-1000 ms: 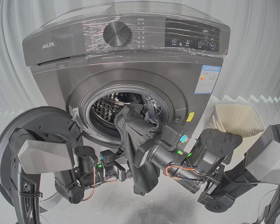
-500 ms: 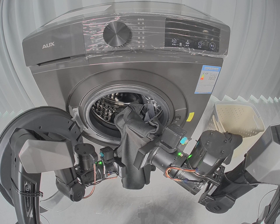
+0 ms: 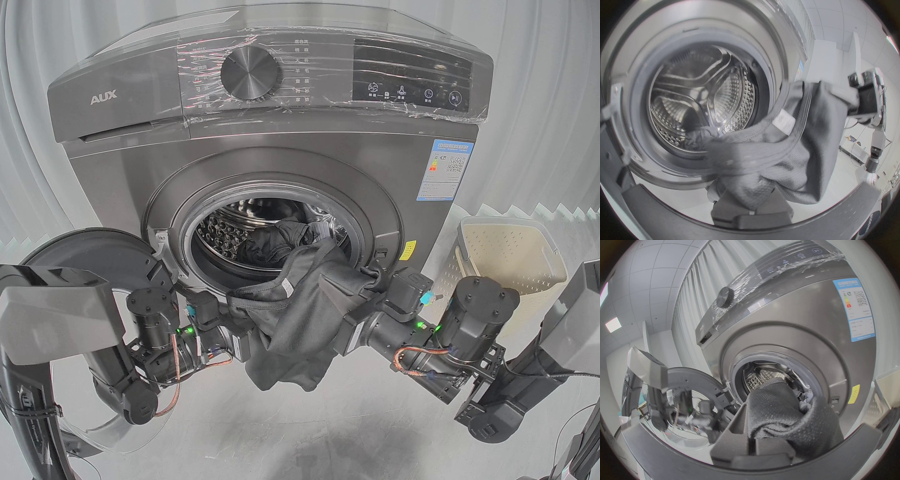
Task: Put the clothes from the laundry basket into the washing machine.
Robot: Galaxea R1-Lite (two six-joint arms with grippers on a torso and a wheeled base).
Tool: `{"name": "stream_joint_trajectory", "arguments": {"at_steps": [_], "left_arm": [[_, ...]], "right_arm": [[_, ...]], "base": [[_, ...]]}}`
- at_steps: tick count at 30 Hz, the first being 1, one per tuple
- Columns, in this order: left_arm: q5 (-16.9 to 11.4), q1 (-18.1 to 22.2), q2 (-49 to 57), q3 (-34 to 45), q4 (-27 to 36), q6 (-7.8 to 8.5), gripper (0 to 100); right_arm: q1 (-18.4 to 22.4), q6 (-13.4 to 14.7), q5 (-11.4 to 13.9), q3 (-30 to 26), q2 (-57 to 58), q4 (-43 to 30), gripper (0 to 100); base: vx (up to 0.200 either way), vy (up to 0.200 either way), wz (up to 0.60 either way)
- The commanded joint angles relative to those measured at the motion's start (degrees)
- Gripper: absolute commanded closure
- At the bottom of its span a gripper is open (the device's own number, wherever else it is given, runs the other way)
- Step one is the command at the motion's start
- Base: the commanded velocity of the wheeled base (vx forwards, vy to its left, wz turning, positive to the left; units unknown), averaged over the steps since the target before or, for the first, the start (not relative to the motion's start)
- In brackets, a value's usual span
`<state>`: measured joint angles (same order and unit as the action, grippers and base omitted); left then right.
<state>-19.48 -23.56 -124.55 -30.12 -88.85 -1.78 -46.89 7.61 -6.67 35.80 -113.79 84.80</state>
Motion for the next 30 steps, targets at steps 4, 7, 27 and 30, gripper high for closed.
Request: {"name": "stream_joint_trajectory", "arguments": {"at_steps": [4,7,27,30], "left_arm": [[0.50,0.89,11.61,6.57,-0.01,-0.07,100],[0.41,0.98,13.55,8.06,-0.01,-0.24,100],[-0.65,-0.34,17.94,12.28,-0.01,-1.65,100],[-0.91,-1.57,16.71,13.78,-0.01,-1.21,100]], "right_arm": [[3.91,0.13,1.48,-7.77,2.43,0.98,100],[3.91,0.22,2.10,-11.02,2.25,3.53,100],[2.32,1.71,2.80,-12.25,2.43,4.15,100],[2.15,1.97,2.45,-10.67,2.96,4.15,100]], "base": [[0.000,0.000,0.00],[0.000,0.000,0.00],[0.000,0.000,0.00],[0.000,0.000,0.00]]}}
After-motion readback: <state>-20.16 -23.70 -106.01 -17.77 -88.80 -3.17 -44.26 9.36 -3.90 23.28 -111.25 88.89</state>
